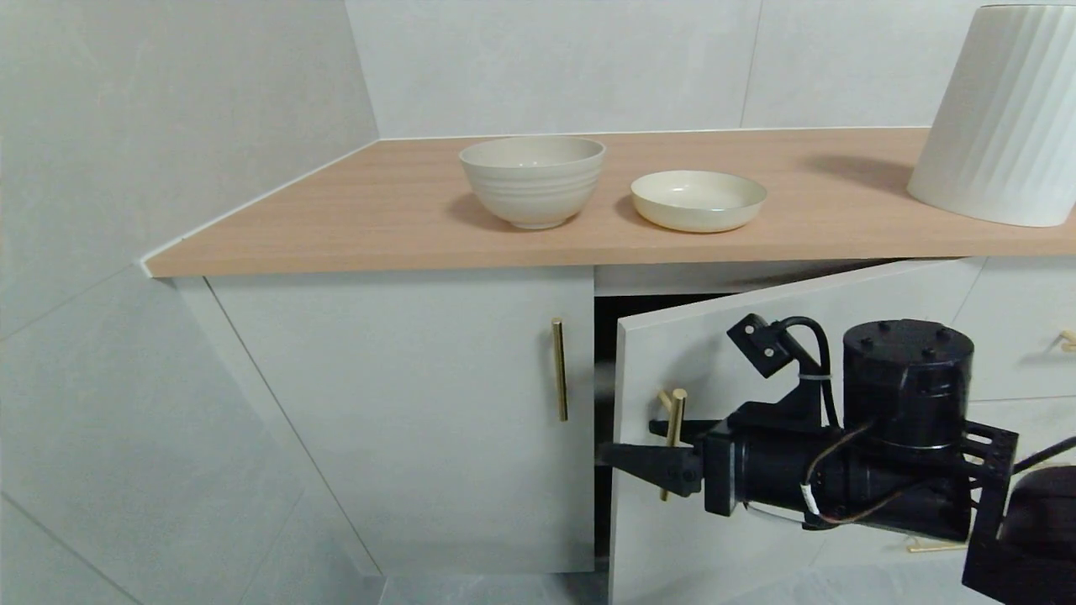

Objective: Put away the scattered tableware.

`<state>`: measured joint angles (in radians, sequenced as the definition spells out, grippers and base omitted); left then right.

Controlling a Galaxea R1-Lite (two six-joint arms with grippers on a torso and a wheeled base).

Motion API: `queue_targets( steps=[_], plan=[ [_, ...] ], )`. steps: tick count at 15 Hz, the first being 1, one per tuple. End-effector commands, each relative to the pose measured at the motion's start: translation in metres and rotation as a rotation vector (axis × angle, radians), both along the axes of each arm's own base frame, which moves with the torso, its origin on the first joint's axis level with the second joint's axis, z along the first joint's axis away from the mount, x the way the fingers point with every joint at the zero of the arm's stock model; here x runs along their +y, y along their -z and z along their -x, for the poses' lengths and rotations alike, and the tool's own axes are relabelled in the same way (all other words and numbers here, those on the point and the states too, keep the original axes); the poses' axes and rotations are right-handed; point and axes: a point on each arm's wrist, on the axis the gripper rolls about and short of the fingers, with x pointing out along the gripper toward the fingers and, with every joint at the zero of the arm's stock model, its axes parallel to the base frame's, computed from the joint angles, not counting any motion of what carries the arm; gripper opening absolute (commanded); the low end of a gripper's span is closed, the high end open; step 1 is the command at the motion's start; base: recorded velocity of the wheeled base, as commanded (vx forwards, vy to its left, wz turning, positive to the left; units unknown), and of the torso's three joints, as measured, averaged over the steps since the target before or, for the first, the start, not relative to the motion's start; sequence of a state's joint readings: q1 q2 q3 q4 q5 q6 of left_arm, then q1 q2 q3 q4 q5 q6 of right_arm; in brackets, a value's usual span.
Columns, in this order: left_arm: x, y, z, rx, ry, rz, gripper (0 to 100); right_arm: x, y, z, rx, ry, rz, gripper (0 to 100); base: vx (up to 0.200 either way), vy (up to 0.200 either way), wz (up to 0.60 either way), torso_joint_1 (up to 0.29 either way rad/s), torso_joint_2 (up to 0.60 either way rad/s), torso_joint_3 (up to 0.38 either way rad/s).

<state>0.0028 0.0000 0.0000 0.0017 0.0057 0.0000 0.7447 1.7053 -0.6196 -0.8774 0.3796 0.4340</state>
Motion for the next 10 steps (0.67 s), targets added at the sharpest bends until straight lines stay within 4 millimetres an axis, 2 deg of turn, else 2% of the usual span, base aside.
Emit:
queue_targets(
  steps=[1, 10],
  plan=[
    [0.0000, 0.0000, 0.0000, 0.000, -0.001, 0.000, 100, -0.0067, -0.0119, 0.0166, -0.025, -0.036, -0.033, 100, 0.000, 0.000, 0.00, 0.000, 0.00, 0.000],
    [-0.0001, -0.0046, 0.0007, -0.029, 0.003, -0.049, 100, -0.0094, -0.0099, 0.0242, -0.020, -0.055, -0.027, 100, 0.000, 0.000, 0.00, 0.000, 0.00, 0.000]
  ],
)
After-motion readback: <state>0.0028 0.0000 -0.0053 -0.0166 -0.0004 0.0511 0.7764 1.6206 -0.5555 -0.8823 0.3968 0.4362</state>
